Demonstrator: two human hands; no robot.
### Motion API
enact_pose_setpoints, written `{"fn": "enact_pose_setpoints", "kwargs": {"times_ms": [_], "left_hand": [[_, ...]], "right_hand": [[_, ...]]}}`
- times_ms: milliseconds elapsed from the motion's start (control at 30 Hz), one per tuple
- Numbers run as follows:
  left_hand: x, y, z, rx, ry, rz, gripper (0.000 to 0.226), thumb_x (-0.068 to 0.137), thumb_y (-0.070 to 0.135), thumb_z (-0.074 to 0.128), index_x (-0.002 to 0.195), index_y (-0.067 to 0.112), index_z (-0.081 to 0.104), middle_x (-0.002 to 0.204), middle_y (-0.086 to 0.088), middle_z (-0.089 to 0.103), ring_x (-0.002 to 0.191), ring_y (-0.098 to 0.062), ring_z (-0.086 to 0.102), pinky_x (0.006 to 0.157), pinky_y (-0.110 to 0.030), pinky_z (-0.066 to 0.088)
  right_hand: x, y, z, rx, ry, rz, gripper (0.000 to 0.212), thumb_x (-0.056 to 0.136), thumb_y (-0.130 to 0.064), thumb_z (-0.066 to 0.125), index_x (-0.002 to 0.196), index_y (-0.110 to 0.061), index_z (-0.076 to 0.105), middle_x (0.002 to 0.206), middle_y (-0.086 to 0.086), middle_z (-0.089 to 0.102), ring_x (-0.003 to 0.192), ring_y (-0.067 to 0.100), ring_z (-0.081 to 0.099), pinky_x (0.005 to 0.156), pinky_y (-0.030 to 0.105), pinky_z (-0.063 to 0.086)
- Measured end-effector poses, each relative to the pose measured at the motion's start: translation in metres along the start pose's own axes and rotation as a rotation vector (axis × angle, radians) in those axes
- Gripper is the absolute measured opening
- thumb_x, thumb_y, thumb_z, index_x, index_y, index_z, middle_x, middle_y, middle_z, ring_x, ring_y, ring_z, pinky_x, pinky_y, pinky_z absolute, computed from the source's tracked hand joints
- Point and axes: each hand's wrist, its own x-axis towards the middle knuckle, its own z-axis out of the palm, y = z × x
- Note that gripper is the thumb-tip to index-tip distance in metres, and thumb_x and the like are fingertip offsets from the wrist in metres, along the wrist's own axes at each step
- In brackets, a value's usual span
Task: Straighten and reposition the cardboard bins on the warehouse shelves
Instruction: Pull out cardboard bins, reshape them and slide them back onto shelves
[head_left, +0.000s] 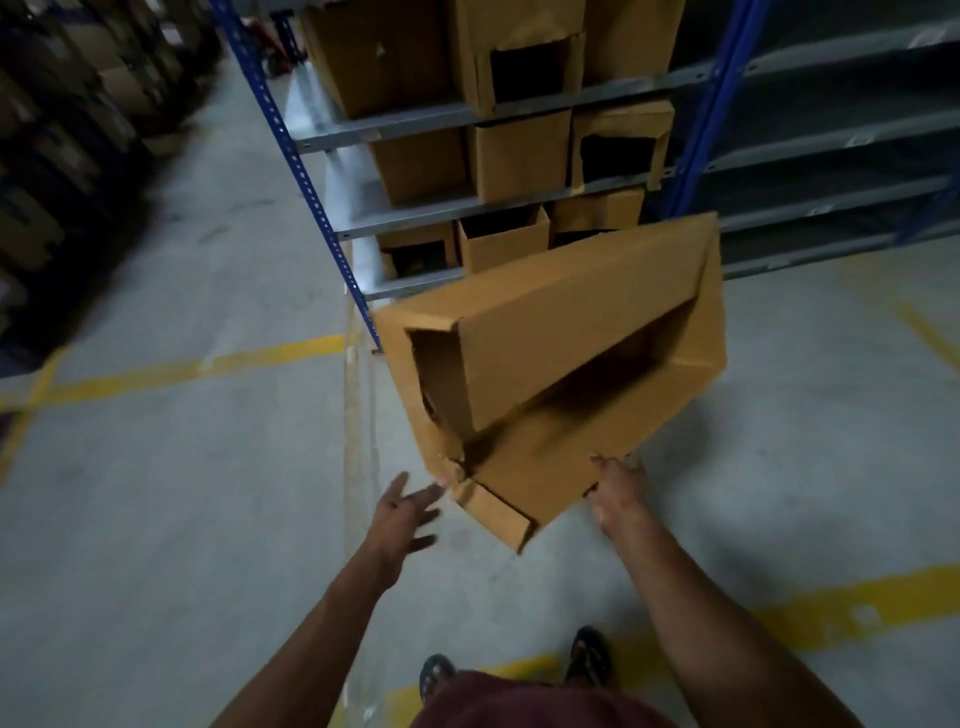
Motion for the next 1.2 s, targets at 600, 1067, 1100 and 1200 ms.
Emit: {"fn": "enact_pose_setpoints", "kwargs": {"times_ms": [600, 1067, 1100, 1200], "left_hand": [[0.037, 0.101, -0.014, 0.787, 0.197, 0.439, 0.060, 0.078, 0.013, 0.073, 0.138, 0.016, 0.067, 0.120, -0.012, 0.076, 0.106, -0.036, 0.072, 0.092, -0.044, 0.059], [0.019, 0.211, -0.130, 0.223, 0.356, 0.488, 0.026, 0.079, 0.005, 0.068, 0.091, 0.024, 0.081, 0.082, -0.001, 0.081, 0.073, -0.029, 0.077, 0.069, -0.055, 0.066], [0.014, 0.230, -0.140, 0.199, 0.350, 0.512, 0.027, 0.078, 0.004, 0.067, 0.087, 0.025, 0.081, 0.077, -0.002, 0.080, 0.072, -0.031, 0.078, 0.067, -0.057, 0.066], [-0.018, 0.287, -0.161, 0.166, 0.320, 0.603, 0.030, 0.083, -0.004, 0.064, 0.083, 0.021, 0.082, 0.075, -0.008, 0.080, 0.070, -0.034, 0.077, 0.065, -0.059, 0.065]], "right_hand": [[-0.048, -0.137, 0.038, -0.764, -0.070, -0.669, 0.058, 0.095, -0.022, 0.068, 0.150, -0.031, 0.051, 0.092, -0.005, 0.079, 0.083, 0.010, 0.074, 0.083, 0.030, 0.061], [-0.118, -0.116, 0.116, -0.848, -0.524, -0.902, 0.079, 0.084, -0.044, 0.083, 0.141, -0.070, 0.034, 0.138, -0.029, 0.057, 0.131, 0.006, 0.058, 0.104, 0.031, 0.052], [-0.123, -0.124, 0.133, -0.857, -0.450, -0.979, 0.069, 0.089, -0.044, 0.078, 0.137, -0.071, 0.037, 0.134, -0.030, 0.058, 0.128, 0.006, 0.059, 0.100, 0.026, 0.051], [-0.145, -0.161, 0.187, -0.822, -0.343, -1.128, 0.070, 0.093, -0.046, 0.072, 0.152, -0.049, 0.036, 0.128, -0.022, 0.060, 0.115, 0.005, 0.062, 0.094, 0.027, 0.051]]}}
